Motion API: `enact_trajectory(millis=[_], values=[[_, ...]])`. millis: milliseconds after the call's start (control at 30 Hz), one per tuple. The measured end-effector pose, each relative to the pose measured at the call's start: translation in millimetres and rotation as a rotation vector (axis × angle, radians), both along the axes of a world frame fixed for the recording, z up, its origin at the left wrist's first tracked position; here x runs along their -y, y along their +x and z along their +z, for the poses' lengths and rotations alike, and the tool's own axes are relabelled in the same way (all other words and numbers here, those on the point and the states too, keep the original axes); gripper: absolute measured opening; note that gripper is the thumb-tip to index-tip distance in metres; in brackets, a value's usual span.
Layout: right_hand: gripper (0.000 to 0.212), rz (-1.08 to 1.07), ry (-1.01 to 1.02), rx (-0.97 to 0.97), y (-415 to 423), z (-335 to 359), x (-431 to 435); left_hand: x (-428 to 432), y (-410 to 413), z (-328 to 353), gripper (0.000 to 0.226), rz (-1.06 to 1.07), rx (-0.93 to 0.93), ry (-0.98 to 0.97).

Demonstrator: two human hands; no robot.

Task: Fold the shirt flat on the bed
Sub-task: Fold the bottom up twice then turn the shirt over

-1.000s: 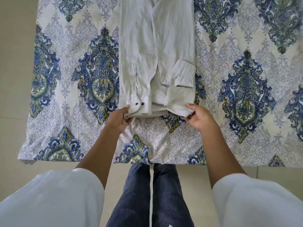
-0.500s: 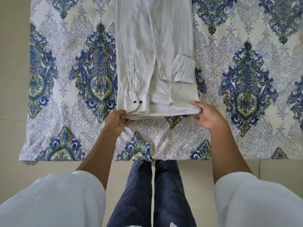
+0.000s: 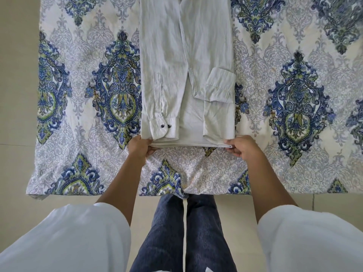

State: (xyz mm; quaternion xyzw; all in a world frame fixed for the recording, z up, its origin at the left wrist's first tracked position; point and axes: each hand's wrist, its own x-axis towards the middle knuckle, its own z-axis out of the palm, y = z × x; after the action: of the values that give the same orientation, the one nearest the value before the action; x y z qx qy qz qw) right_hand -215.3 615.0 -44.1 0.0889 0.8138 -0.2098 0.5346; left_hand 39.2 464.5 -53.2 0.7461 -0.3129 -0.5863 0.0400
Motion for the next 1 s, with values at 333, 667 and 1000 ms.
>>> enact_trajectory(millis=[333,667,1000], values=[[0.021,0.446,-0.116,-0.526,0,19,40,-1,-47,31,0.055,-0.778,0.534,-0.719],[0.019,0.63,-0.411,-0.647,28,12,62,-10,-65,13,0.065,-1.51,0.242,-0.805],[0.066,0.981,-0.23,-0.684,-69,0,141,41,-184,8,0.061,-1.317,0.104,-0.674]])
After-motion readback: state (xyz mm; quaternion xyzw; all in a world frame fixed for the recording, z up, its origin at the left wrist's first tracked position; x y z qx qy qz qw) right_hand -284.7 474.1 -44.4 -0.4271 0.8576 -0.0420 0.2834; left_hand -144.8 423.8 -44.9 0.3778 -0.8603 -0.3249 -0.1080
